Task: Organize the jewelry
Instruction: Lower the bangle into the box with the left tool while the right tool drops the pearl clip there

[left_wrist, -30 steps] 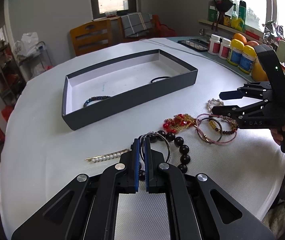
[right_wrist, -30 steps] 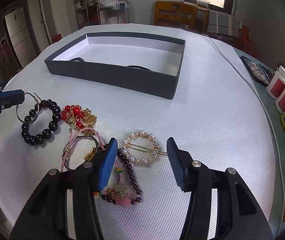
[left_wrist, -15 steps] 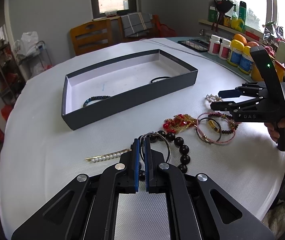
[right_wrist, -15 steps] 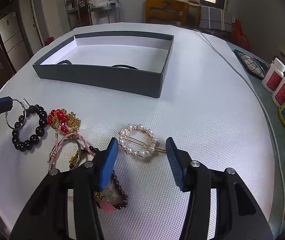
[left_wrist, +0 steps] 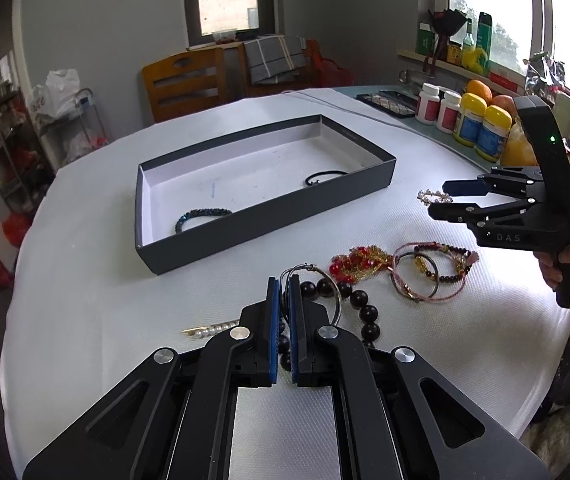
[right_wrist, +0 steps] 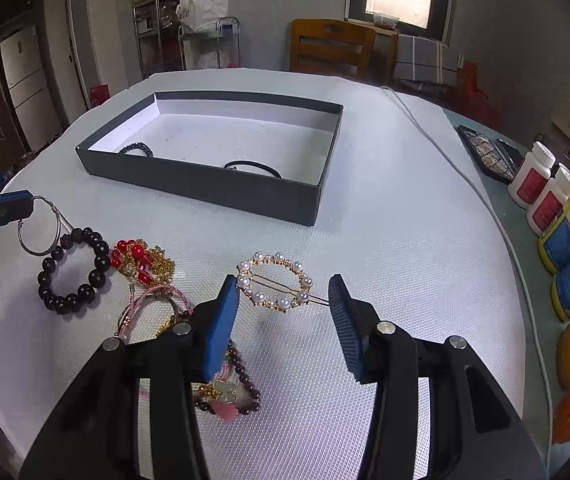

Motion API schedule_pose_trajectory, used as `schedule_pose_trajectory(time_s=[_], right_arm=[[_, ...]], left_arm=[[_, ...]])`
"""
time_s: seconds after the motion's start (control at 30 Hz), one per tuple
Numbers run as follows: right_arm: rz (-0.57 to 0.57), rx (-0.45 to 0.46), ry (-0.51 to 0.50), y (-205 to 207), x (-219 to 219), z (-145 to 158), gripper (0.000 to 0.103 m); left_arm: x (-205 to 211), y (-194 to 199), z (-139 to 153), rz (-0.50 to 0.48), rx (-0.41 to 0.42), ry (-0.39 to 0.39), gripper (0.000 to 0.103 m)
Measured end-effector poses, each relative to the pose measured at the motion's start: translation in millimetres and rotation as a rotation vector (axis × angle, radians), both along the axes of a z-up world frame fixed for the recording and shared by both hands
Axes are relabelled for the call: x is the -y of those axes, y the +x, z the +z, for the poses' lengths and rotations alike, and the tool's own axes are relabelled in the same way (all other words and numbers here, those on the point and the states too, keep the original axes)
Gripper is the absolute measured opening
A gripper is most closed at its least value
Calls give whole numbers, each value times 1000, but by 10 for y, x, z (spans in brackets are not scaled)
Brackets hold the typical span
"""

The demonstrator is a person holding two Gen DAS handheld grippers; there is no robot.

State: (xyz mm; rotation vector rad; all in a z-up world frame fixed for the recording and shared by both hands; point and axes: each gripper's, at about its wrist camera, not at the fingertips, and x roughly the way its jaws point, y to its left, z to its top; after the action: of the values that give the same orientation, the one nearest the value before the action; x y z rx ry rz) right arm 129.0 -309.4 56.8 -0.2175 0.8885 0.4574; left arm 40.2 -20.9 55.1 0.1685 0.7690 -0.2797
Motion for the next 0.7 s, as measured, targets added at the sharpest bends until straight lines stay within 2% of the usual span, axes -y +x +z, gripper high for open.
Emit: schedule_pose_trajectory(time_s=[0.2, 0.4, 0.57, 0.7], right_arm=[[35, 55, -10, 74, -119, 273, 46], [37, 78, -13, 428, -340, 421, 46], [14, 87, -15, 754, -457, 561, 46], [-12, 98, -21, 1009, -527, 610, 46]], left_arm=[[-86, 190, 277, 3, 40, -1, 5], [-203, 672, 472, 46, 69, 26, 5], [-348, 1160, 425, 111, 49, 19, 5], [-414, 1552, 246, 153, 7, 31, 5]])
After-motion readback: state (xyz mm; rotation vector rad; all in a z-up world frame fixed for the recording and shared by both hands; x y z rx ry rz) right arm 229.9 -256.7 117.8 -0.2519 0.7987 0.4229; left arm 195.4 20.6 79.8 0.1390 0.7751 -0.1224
